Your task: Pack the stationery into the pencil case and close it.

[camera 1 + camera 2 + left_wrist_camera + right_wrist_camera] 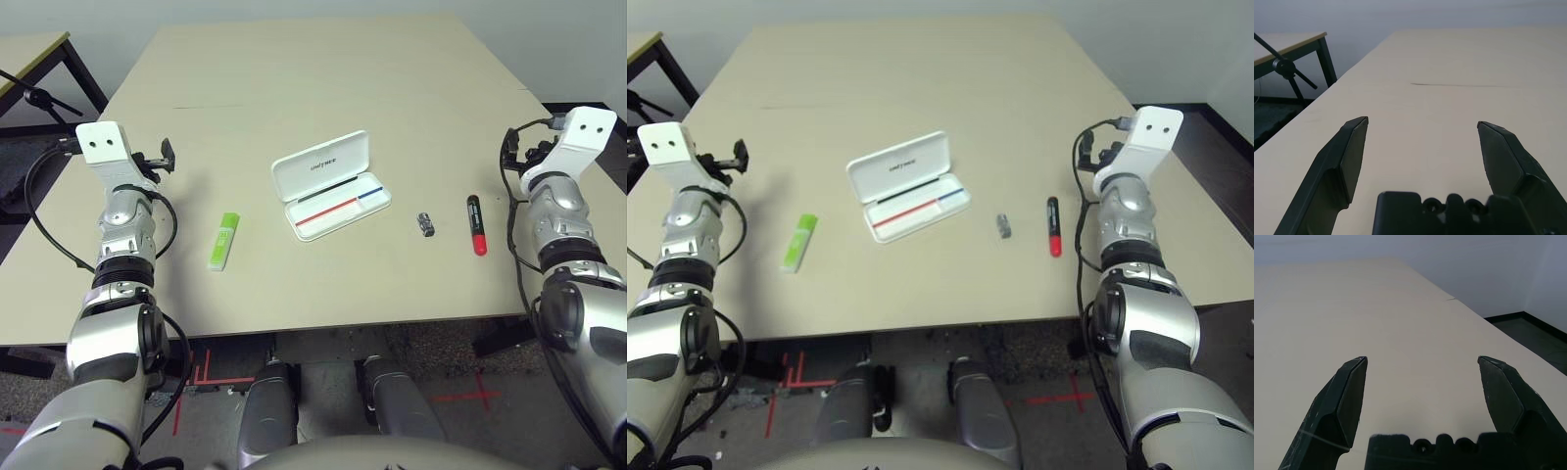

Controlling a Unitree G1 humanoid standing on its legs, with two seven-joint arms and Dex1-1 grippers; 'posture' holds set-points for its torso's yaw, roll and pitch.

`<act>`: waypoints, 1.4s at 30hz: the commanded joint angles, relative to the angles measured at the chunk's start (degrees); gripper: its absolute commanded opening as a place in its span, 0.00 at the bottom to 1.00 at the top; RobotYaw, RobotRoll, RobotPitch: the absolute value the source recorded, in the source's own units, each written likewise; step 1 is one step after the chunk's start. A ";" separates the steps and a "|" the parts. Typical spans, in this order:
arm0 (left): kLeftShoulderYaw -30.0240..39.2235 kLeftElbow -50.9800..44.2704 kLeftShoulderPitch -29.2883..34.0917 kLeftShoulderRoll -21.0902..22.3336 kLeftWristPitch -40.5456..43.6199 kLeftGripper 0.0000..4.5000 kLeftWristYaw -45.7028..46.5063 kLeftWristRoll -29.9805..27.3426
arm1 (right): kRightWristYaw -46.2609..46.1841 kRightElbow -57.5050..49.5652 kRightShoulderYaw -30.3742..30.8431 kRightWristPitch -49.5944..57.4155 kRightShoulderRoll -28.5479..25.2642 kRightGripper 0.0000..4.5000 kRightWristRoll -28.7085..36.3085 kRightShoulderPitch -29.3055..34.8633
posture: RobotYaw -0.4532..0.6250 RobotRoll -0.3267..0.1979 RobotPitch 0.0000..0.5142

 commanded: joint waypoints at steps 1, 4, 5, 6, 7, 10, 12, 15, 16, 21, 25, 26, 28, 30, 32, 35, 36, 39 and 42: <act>0.38 -0.82 1.11 0.44 -0.18 1.00 0.25 -0.52 | -0.23 1.34 0.12 -0.13 0.37 1.00 -0.22 -0.37 | 0.36 0.62 0.18; 0.54 -1.70 1.70 0.45 -0.06 1.00 0.40 -0.61 | -0.19 1.66 0.33 -0.07 0.63 1.00 -0.26 -0.85 | 0.36 0.62 0.18; 0.58 -1.88 1.81 0.45 -0.01 1.00 0.41 -0.61 | -0.18 1.71 0.37 -0.07 0.67 1.00 -0.25 -0.96 | 0.36 0.62 0.18; 0.63 -2.02 1.93 0.44 0.01 1.00 0.45 -0.60 | -0.14 1.74 0.41 -0.07 0.71 1.00 -0.26 -1.05 | 0.36 0.62 0.17; 0.70 -2.15 2.04 0.43 0.02 1.00 0.49 -0.61 | -0.10 1.76 0.43 -0.07 0.73 1.00 -0.27 -1.12 | 0.36 0.62 0.17; 0.87 -2.34 2.15 0.52 0.10 1.00 0.47 -0.65 | -0.01 1.85 0.50 -0.04 0.73 1.00 -0.33 -1.39 | 0.37 0.62 0.17; 0.97 -2.44 2.26 0.63 0.15 1.00 0.43 -0.69 | 0.31 1.81 0.60 0.02 0.71 1.00 -0.31 -1.62 | 0.37 0.62 0.17; 0.98 -2.63 2.39 0.74 0.24 1.00 0.24 -0.72 | 2.04 1.65 1.02 0.39 0.42 1.00 -0.38 -1.92 | 0.36 0.62 0.16; 0.94 -2.75 2.40 0.77 0.30 1.00 0.10 -0.71 | 3.12 1.58 1.36 0.70 0.22 1.00 -0.54 -1.96 | 0.36 0.62 0.16; 0.89 -3.31 2.11 1.20 0.77 1.00 -0.47 -0.79 | 10.62 1.04 2.31 4.97 -0.75 1.00 -0.08 -2.20 | 0.37 0.62 0.16; 0.78 -3.85 2.13 1.53 1.21 1.00 -1.32 -0.88 | 20.51 -0.85 5.63 8.95 -2.38 1.00 -1.39 -1.75 | 0.37 0.62 0.16; 0.71 -4.06 2.21 1.54 1.42 1.00 -1.73 -0.93 | 23.96 -1.72 6.97 9.83 -2.81 1.00 -1.94 -1.36 | 0.37 0.62 0.16; 0.50 -4.71 2.47 1.49 1.92 1.00 -2.68 -1.02 | 30.88 -4.09 9.94 11.21 -3.70 1.00 -3.07 -0.25 | 0.37 0.62 0.16; 0.36 -5.63 2.88 1.42 2.47 1.00 -3.66 -1.13 | 36.37 -6.67 12.17 12.72 -4.49 1.00 -3.47 0.91 | 0.37 0.62 0.16; 0.23 -6.82 3.47 1.46 3.24 1.00 -4.75 -1.31 | 40.24 -9.26 13.87 14.66 -5.33 1.00 -3.72 1.85 | 0.37 0.62 0.16; -0.05 -9.38 4.74 1.70 4.65 1.00 -7.10 -1.71 | 44.87 -13.40 15.76 17.50 -6.28 1.00 -3.83 3.20 | 0.38 0.62 0.16; -0.13 -10.34 5.21 1.84 5.20 1.00 -7.95 -1.86 | 46.72 -14.94 16.34 18.64 -6.53 1.00 -3.62 3.71 | 0.38 0.62 0.16; -0.35 -13.32 6.61 2.43 7.46 1.00 -10.89 -2.38 | 52.83 -20.39 17.82 22.95 -7.24 1.00 -2.44 5.65 | 0.38 0.62 0.16; -1.54 -17.92 8.63 3.07 10.77 1.00 -15.64 -3.14 | 56.61 -24.95 19.39 26.06 -8.36 1.00 -2.62 7.38 | 0.39 0.62 0.16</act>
